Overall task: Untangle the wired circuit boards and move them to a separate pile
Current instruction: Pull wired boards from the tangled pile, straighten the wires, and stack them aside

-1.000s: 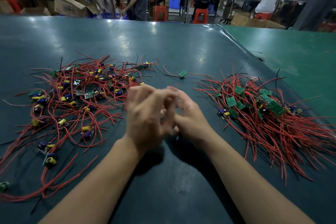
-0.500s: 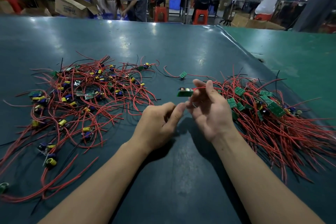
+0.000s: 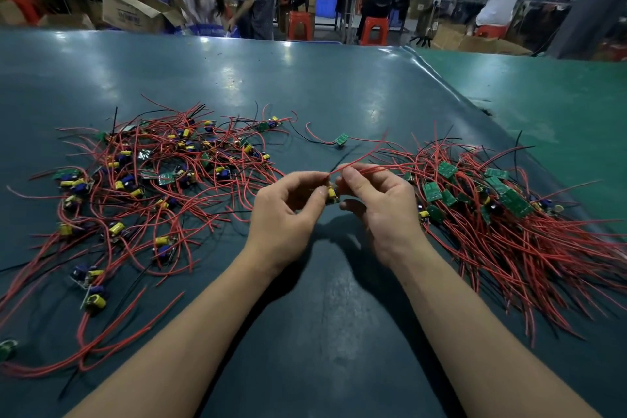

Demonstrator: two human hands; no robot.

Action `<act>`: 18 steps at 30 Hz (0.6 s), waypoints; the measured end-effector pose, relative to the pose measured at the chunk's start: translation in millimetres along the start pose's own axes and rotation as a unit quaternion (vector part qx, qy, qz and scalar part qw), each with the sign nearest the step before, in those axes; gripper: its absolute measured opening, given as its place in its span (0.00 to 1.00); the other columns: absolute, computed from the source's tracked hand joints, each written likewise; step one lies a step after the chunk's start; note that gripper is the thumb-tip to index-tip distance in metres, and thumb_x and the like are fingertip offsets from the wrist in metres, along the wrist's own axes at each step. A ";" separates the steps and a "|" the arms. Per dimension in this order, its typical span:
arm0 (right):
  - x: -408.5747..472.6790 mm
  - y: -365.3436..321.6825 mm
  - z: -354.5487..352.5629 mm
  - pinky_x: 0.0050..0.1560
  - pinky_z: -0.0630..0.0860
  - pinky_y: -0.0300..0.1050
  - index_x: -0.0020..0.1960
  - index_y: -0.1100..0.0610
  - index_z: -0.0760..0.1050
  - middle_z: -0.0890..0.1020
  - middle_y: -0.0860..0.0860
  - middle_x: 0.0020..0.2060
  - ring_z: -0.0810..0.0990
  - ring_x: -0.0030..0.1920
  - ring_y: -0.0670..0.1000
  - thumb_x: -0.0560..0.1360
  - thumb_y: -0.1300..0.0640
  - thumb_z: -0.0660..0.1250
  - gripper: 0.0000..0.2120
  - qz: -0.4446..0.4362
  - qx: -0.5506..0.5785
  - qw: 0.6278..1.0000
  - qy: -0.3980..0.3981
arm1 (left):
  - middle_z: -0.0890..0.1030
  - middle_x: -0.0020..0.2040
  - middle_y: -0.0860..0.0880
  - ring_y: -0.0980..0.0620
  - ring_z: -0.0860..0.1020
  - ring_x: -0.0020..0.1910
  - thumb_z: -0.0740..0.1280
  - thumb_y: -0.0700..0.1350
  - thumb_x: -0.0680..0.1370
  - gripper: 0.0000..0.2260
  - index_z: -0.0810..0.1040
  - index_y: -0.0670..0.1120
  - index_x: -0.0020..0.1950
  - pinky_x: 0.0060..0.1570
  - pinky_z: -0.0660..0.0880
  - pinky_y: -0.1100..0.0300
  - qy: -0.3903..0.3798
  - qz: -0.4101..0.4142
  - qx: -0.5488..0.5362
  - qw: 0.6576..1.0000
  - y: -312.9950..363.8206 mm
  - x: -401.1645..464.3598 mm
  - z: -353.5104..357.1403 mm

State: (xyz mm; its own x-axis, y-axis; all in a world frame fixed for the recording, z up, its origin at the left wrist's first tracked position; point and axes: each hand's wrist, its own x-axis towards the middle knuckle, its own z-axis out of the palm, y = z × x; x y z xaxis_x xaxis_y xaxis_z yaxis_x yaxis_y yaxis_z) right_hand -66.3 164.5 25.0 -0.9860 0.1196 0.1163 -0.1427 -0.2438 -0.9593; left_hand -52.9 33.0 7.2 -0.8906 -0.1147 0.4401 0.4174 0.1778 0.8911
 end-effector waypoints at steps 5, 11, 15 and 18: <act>2.7 -0.4 -0.1 0.32 0.78 0.37 0.41 0.59 0.80 0.84 0.52 0.32 0.81 0.31 0.47 0.76 0.64 0.70 0.05 -0.009 0.036 0.999 0.037 | 0.83 0.46 0.40 0.48 0.85 0.41 0.64 0.35 0.80 0.03 0.74 0.37 0.53 0.38 0.81 0.59 0.100 -0.024 -0.124 0.987 6.9 4.0 -1.1; 2.9 -3.5 1.2 0.27 0.77 0.36 0.41 0.62 0.76 0.82 0.52 0.27 0.80 0.25 0.47 0.78 0.62 0.66 0.08 0.034 0.119 0.991 0.054 | 0.84 0.42 0.40 0.44 0.84 0.35 0.67 0.42 0.77 0.06 0.74 0.41 0.49 0.35 0.80 0.57 -0.003 -0.108 -0.246 0.963 10.7 1.2 -1.1; 5.5 -8.5 -4.2 0.24 0.73 0.35 0.39 0.59 0.75 0.79 0.50 0.25 0.75 0.23 0.45 0.79 0.58 0.66 0.11 0.071 0.150 0.984 0.068 | 0.85 0.45 0.43 0.47 0.84 0.46 0.72 0.44 0.73 0.07 0.79 0.46 0.49 0.43 0.80 0.58 -0.091 -0.079 -0.179 0.976 4.7 -5.1 0.0; 6.3 -8.9 -5.7 0.24 0.72 0.35 0.40 0.59 0.74 0.78 0.49 0.25 0.75 0.23 0.45 0.80 0.56 0.65 0.11 0.066 0.149 0.984 0.077 | 0.84 0.51 0.49 0.52 0.81 0.54 0.70 0.51 0.74 0.11 0.80 0.49 0.54 0.55 0.76 0.58 -0.056 -0.069 -0.040 0.995 0.7 -2.6 1.6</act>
State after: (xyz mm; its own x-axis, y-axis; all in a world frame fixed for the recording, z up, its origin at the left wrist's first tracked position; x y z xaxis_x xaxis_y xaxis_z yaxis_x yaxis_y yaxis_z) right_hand -70.7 172.9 32.8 -0.9761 0.2065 -0.0674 -0.0551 -0.5355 -0.8428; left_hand -50.6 35.1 6.5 -0.9533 -0.0213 0.3013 0.2984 0.0883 0.9503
